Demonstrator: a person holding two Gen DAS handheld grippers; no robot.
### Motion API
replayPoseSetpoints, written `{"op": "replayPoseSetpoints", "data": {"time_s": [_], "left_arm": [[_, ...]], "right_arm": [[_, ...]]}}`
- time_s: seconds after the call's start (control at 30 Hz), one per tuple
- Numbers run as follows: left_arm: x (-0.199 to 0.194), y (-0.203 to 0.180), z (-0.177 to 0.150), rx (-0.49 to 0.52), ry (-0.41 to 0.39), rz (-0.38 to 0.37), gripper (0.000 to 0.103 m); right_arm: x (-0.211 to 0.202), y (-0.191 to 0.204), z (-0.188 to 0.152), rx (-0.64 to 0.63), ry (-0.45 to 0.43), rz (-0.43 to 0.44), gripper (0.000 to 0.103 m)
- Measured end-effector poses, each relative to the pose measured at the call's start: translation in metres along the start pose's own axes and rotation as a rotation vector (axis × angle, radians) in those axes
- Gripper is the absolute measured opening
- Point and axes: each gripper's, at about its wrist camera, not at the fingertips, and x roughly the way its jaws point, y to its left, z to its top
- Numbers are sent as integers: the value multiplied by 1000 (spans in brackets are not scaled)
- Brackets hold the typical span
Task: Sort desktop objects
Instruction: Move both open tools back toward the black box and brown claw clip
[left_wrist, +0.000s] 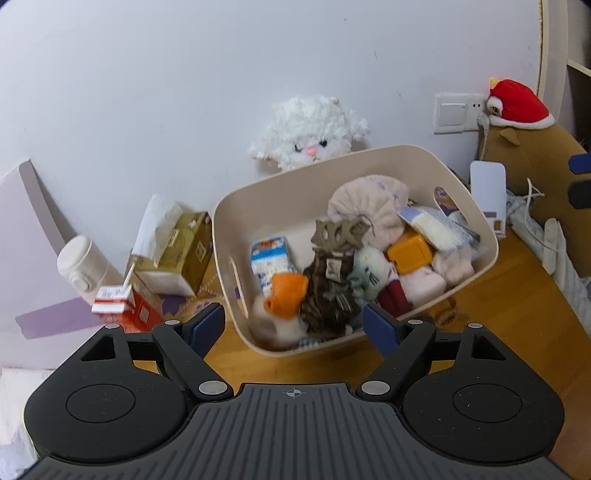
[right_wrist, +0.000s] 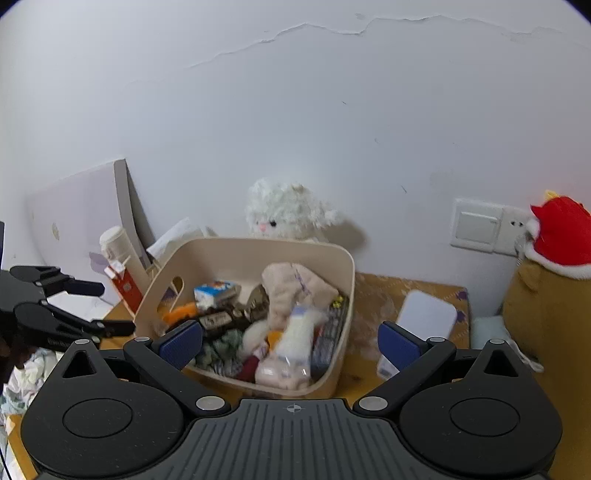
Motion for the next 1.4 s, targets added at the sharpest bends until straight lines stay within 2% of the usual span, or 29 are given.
{"op": "replayPoseSetpoints", "data": {"time_s": [0.13, 0.27, 0.53, 0.73, 1.13, 1.4], "left_arm": [[-8, -2, -15, -22, 12, -5, 84], [-6, -11, -33, -9, 59, -21, 84], [12, -36, -77, 9, 135, -38, 84], [33, -54, -98, 16, 200, -63, 84], [66, -78, -107, 35, 237, -103, 84], [89, -92, -103, 14, 222, -124, 84]], "right_arm": [[-11, -6, -22, -29, 19, -21, 103], [-17, -11, -50, -21, 43, -23, 103], [-5, -16, -95, -15, 145, -39, 103], [10, -19, -118, -32, 205, -35, 103], [51, -21, -142, -56, 261, -32, 103], [79, -18, -146, -151, 226, 4, 103]]}}
